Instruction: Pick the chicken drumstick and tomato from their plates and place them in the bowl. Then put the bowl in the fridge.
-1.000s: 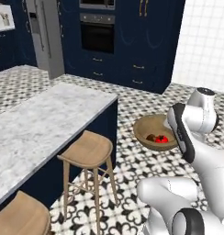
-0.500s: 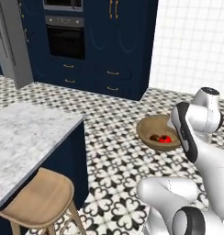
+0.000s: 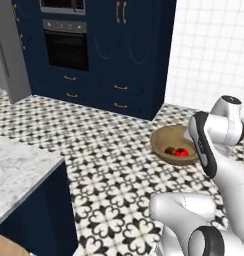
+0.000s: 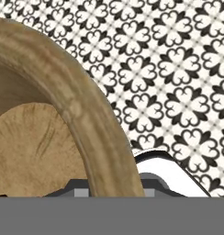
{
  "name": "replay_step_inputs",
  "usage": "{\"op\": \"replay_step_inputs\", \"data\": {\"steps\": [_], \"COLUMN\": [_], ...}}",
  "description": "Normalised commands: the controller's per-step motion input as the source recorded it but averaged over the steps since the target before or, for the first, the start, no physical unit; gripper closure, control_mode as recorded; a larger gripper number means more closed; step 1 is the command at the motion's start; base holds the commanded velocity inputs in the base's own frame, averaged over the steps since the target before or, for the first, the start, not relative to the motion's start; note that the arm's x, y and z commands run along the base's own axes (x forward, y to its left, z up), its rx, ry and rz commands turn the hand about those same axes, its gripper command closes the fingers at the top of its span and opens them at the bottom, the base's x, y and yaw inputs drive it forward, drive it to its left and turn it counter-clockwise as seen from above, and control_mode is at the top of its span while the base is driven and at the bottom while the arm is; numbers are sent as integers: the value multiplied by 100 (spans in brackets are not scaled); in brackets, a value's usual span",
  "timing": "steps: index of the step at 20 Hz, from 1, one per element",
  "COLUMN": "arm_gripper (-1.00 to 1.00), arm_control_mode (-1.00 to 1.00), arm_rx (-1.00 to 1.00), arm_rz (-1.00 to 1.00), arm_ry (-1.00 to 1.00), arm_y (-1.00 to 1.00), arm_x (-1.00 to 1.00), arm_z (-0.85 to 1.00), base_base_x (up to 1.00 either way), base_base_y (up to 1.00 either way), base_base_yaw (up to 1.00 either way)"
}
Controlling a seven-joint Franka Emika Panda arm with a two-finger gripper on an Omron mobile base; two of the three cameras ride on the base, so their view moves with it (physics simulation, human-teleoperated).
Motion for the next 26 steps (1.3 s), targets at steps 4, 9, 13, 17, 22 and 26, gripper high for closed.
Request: {"op": "replay_step_inputs", "data": {"steps": [4, 9, 13, 17, 22, 26], "arm_gripper": [100, 100, 100, 100, 100, 100], "arm_control_mode": [100, 100, 100, 100, 100, 100], "arm_rx": [0, 0, 0, 0, 0, 0], "arm_rz": [0, 0, 0, 0, 0, 0], "arm_ry": [0, 0, 0, 0, 0, 0], "arm_y": [0, 0, 0, 0, 0, 0], "arm_x": [0, 0, 0, 0, 0, 0], "arm_z": [0, 0, 0, 0, 0, 0], "base_base_x": [100, 100, 100, 100, 100, 100], "base_base_y": [-55, -31, -15, -12, -14, -13], "base_base_yaw": [23, 37, 48, 55, 49, 40]}}
